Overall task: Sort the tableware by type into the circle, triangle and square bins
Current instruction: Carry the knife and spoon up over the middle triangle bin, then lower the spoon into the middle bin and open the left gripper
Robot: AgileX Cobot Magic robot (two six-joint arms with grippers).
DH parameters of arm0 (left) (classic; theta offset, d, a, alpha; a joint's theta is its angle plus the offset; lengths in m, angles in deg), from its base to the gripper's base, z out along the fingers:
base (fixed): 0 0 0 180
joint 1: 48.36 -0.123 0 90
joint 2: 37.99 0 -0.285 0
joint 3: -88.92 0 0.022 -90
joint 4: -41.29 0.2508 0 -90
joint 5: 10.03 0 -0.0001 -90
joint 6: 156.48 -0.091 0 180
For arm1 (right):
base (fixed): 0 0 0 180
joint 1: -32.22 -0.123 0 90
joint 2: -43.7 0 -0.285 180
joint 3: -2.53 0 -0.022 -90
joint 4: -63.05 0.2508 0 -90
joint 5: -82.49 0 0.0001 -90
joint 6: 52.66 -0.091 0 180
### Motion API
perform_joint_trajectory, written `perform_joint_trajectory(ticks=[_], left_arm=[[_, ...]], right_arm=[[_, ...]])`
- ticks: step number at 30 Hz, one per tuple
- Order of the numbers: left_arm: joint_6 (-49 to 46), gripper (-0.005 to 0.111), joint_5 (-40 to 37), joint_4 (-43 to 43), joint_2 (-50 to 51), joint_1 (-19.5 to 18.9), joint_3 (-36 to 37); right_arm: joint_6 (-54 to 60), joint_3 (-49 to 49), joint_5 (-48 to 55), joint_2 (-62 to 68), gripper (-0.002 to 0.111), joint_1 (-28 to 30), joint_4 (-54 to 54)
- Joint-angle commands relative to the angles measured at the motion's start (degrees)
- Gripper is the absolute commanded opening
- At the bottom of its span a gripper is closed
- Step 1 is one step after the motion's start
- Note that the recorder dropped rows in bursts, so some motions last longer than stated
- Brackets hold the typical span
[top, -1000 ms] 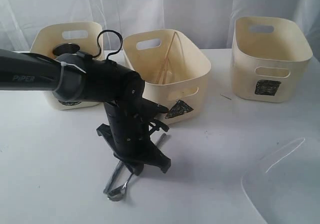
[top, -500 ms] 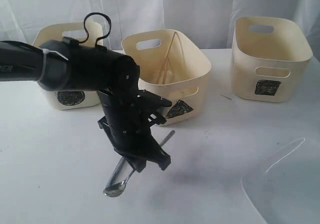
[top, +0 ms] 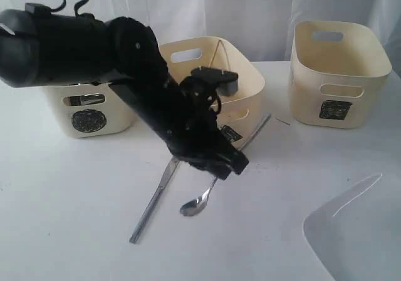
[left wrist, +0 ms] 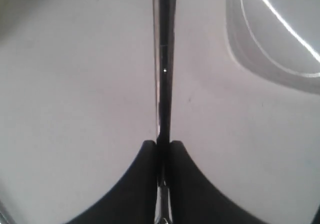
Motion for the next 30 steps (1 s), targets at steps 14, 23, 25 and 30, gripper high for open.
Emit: perform_joint_trajectory(ticks=[14,23,25,30], left_arm=[[8.3,0.0,18.1,22.4,7.6,-3.0,-21.7],[9.2,0.0,19.8,23.3,15.2,-6.4,-28.3],[9.2,0.0,19.8,23.3,16.8,-6.9,-29.3],[9.2,0.005,16.5,23.3,18.7,-8.0,-30.5]], right_arm=[[-0.1,-0.4,-0.2,-0.4,0.0,-0.2,-0.5],[-0.1,-0.4,-0.2,-0.4,0.0,-0.2,-0.5],[-0.1,-0.4,-0.2,-0.4,0.0,-0.2,-0.5],[-0.1,-0.4,-0.2,-0.4,0.0,-0.2,-0.5]])
